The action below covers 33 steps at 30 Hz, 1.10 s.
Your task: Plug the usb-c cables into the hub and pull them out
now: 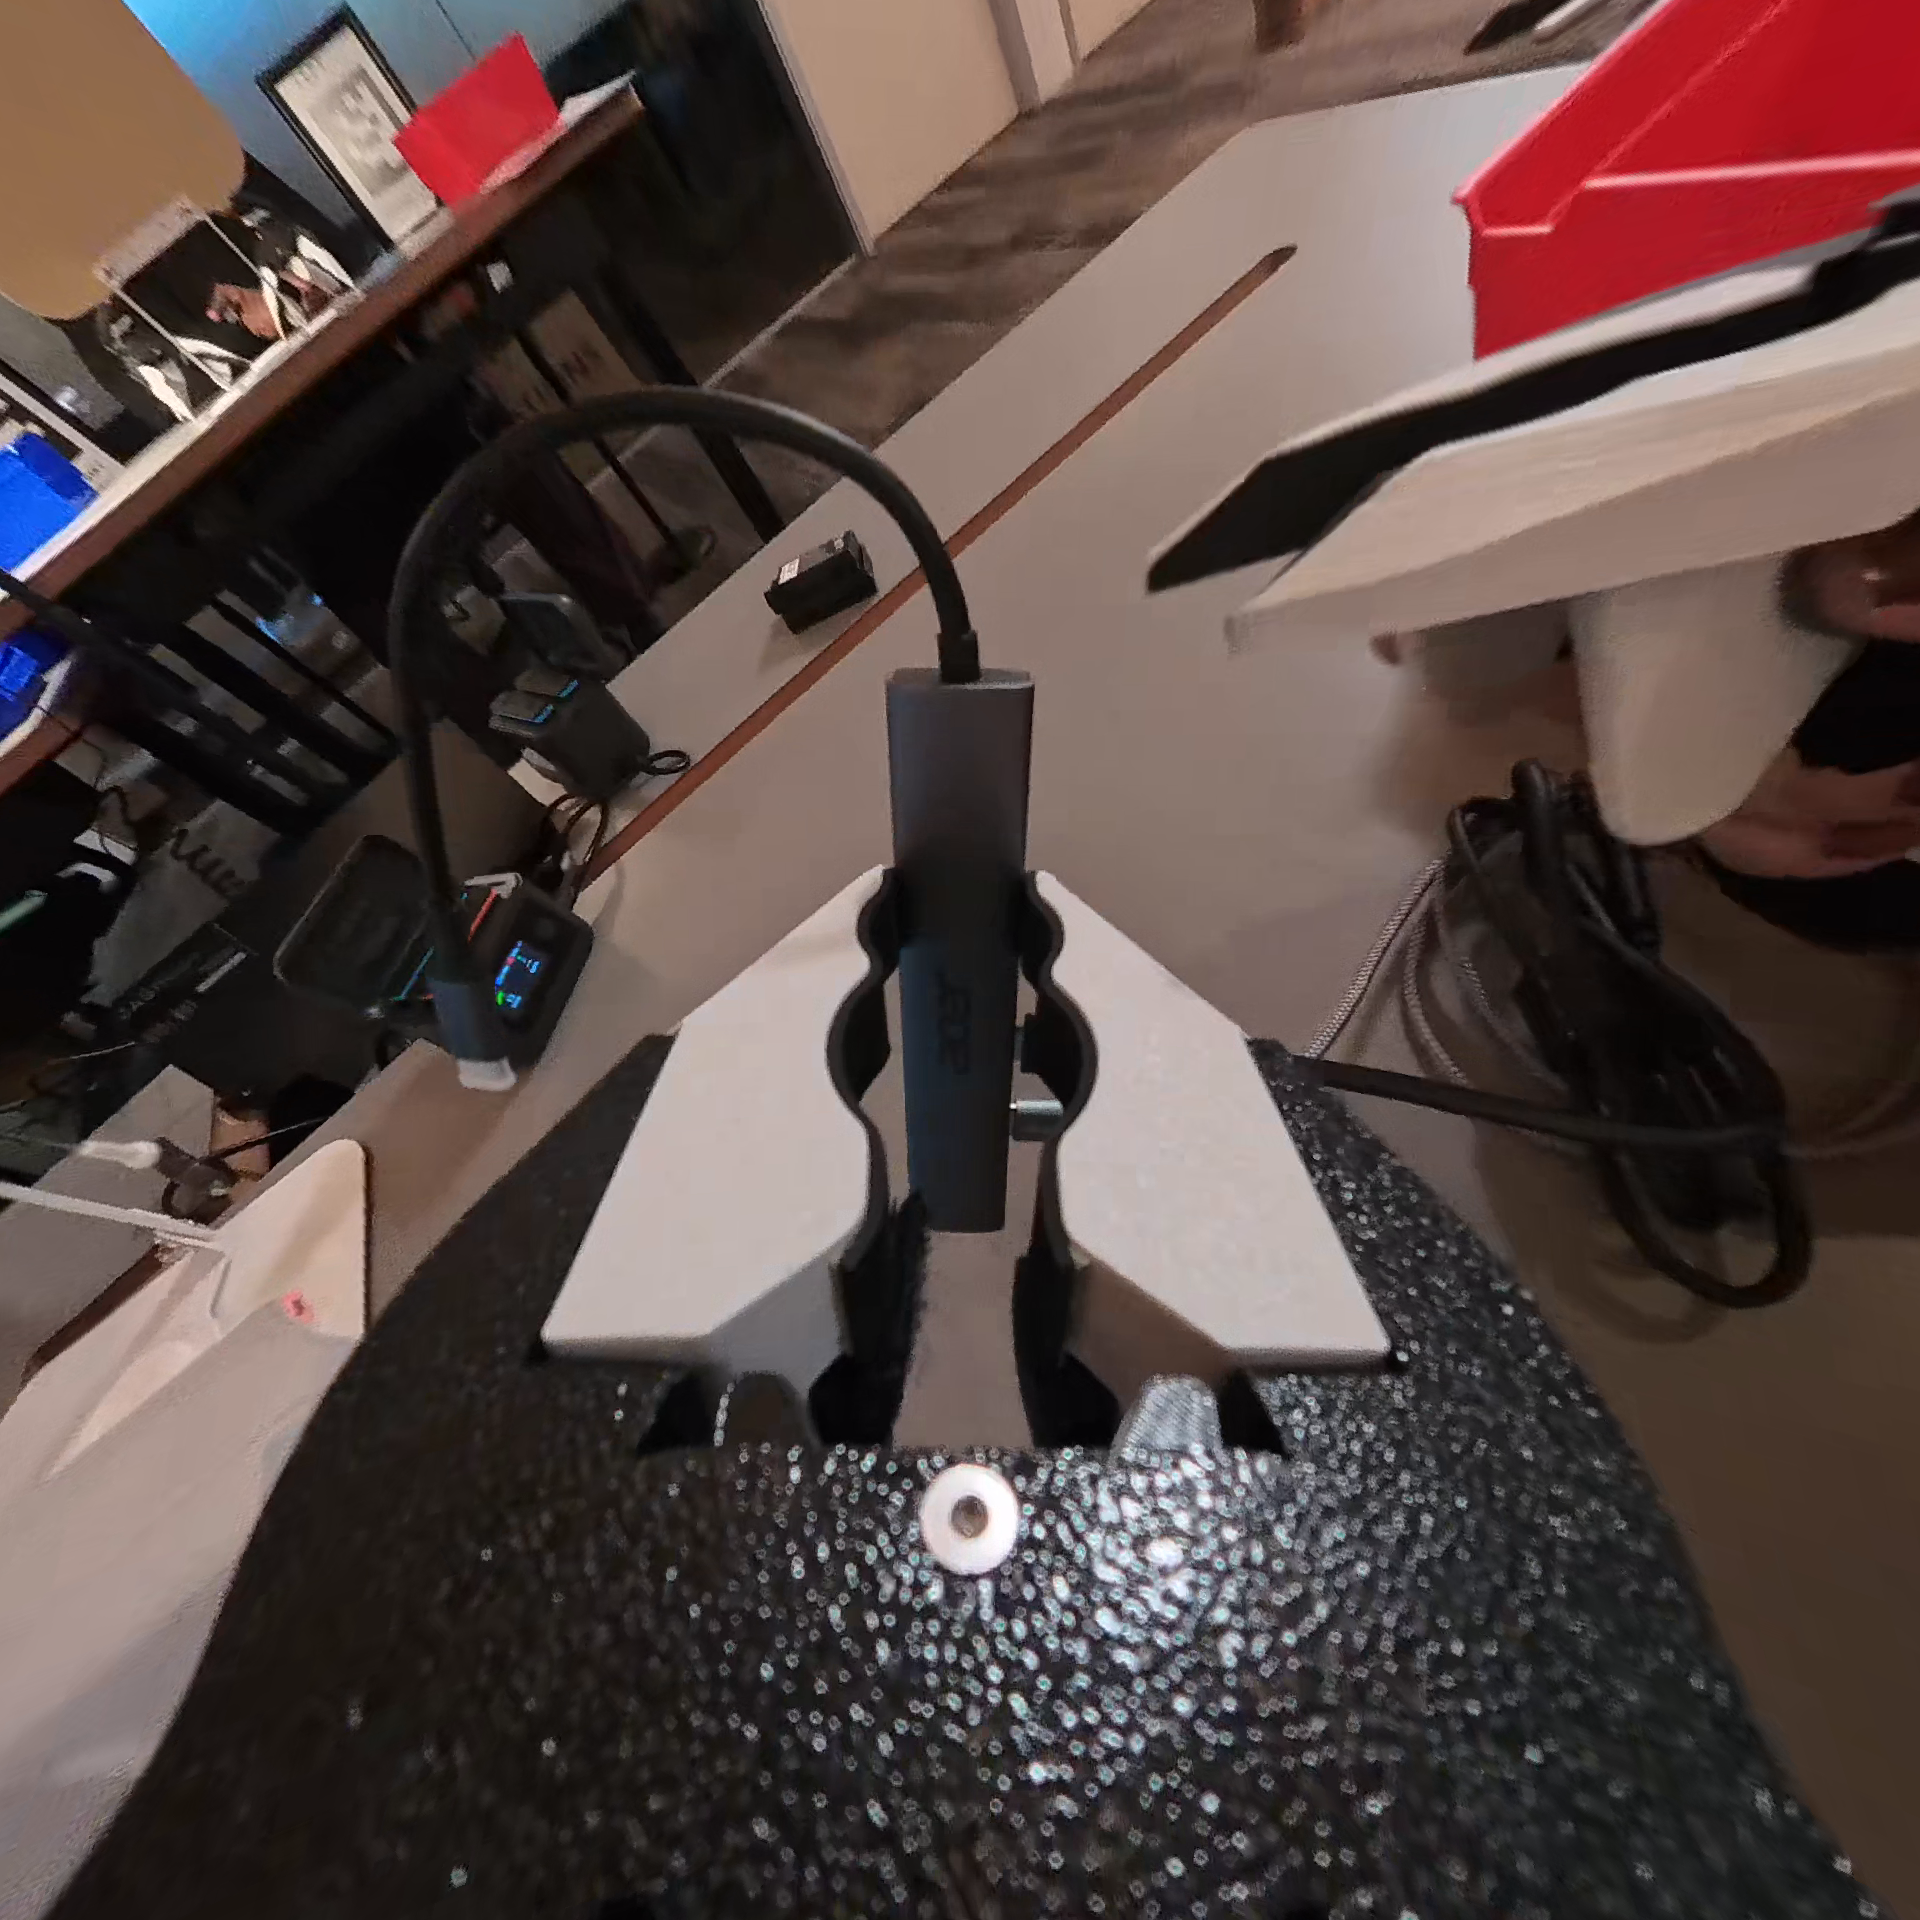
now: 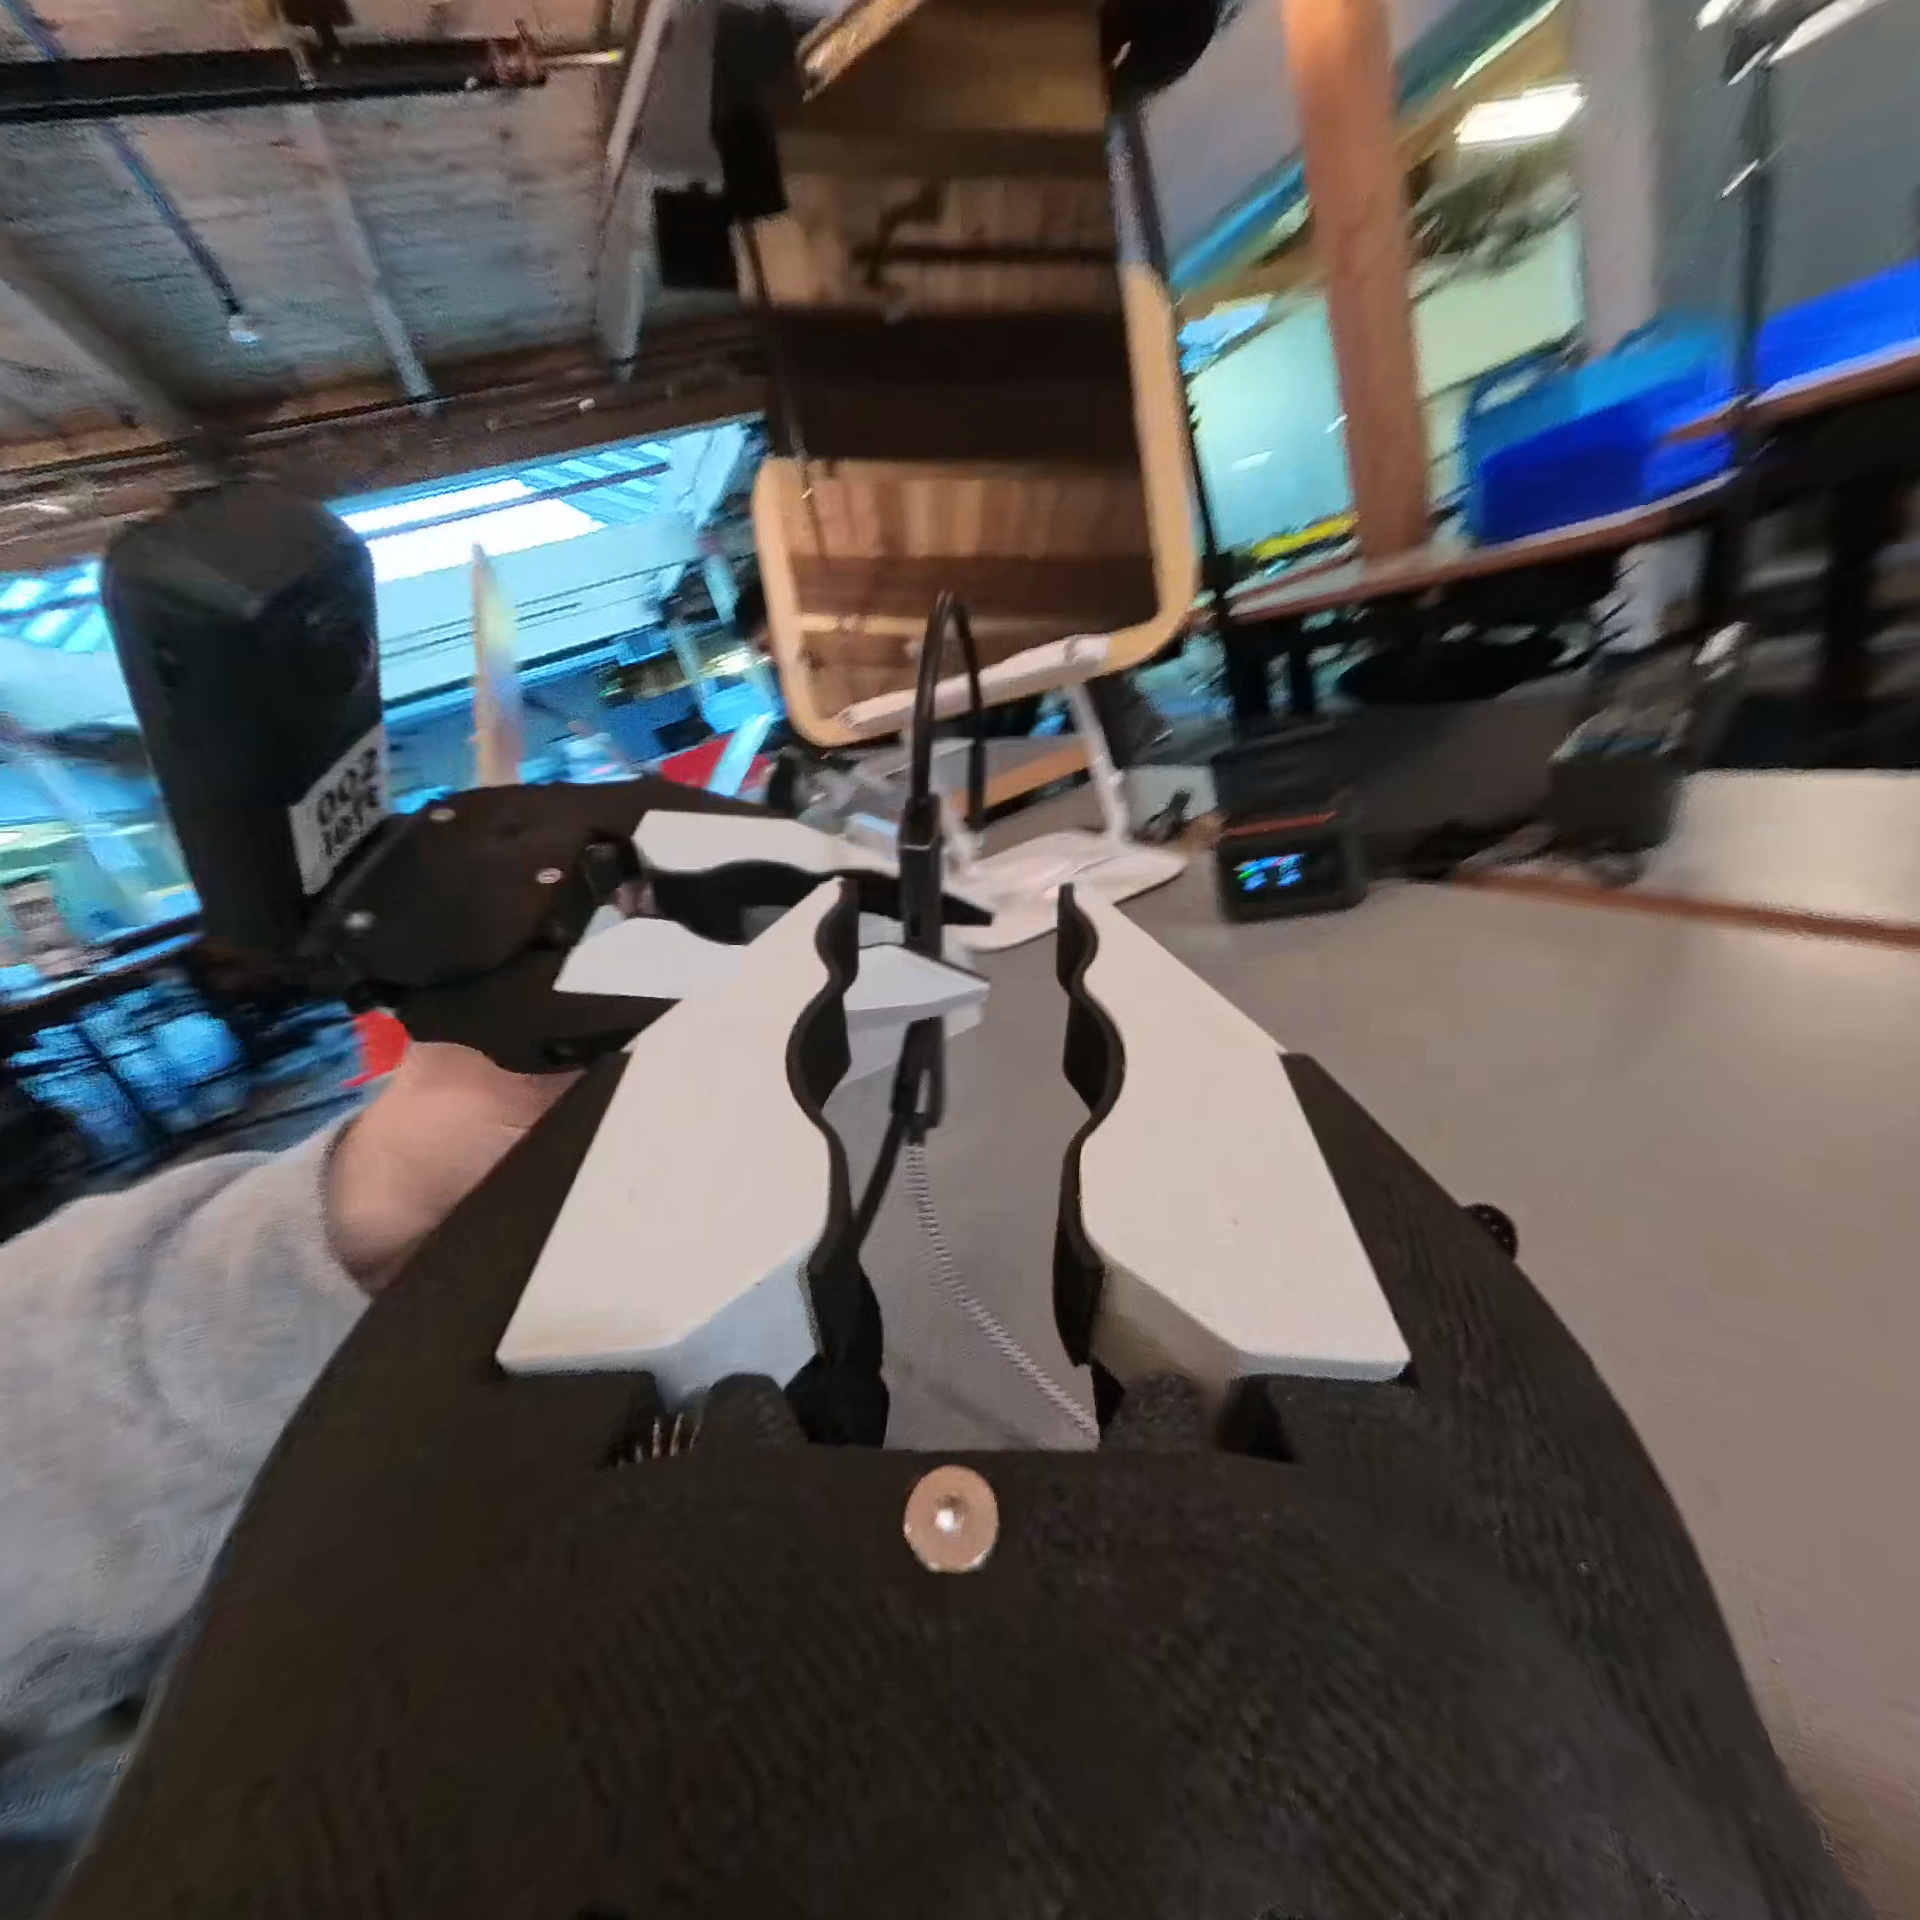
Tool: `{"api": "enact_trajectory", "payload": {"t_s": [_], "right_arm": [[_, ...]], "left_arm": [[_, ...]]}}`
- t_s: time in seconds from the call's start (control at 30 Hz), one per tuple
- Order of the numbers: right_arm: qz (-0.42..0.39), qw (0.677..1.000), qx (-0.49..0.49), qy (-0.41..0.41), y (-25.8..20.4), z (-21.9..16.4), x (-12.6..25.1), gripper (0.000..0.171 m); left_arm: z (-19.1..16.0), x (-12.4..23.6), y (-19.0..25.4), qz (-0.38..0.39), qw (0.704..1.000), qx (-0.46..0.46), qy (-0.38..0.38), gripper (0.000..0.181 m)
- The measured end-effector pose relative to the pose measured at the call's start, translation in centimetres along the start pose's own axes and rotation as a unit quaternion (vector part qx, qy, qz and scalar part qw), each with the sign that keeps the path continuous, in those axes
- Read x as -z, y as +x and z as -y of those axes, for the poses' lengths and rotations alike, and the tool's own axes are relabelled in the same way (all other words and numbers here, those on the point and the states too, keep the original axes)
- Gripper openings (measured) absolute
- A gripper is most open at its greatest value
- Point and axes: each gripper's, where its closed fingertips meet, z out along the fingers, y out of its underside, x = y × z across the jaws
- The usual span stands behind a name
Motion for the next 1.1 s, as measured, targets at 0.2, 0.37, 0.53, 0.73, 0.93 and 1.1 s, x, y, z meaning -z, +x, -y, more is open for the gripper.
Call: {"api": "enact_trajectory", "payload": {"t_s": [0.2,0.37,0.53,0.73,0.93,1.1], "right_arm": [[0.056,0.997,-0.034,-0.039,-1.2,-1.8,-0.8,0.027],[0.046,0.996,0.010,-0.074,-1.0,-2.5,-0.5,0.008],[0.079,0.981,0.102,-0.145,-2.4,-3.5,0.1,0.008],[0.179,0.957,0.136,-0.186,-6.0,-4.6,1.3,0.008],[0.226,0.950,0.100,-0.192,-6.9,-4.9,2.0,0.008],[0.195,0.962,0.064,-0.180,-5.7,-4.7,1.4,0.028]], "left_arm": [[-0.5,-0.1,1.9,0.009,0.998,-0.058,0.006,0.021],[-0.6,0.3,3.2,0.002,0.996,-0.089,0.019,0.021],[-0.4,2.5,5.3,-0.116,0.990,-0.010,0.075,0.037],[-3.8,4.7,8.2,-0.266,0.962,0.056,0.026,0.045],[-3.5,6.1,9.3,-0.336,0.931,0.116,0.082,0.013],[-3.3,5.9,7.9,-0.306,0.937,0.127,0.113,0.011]]}}
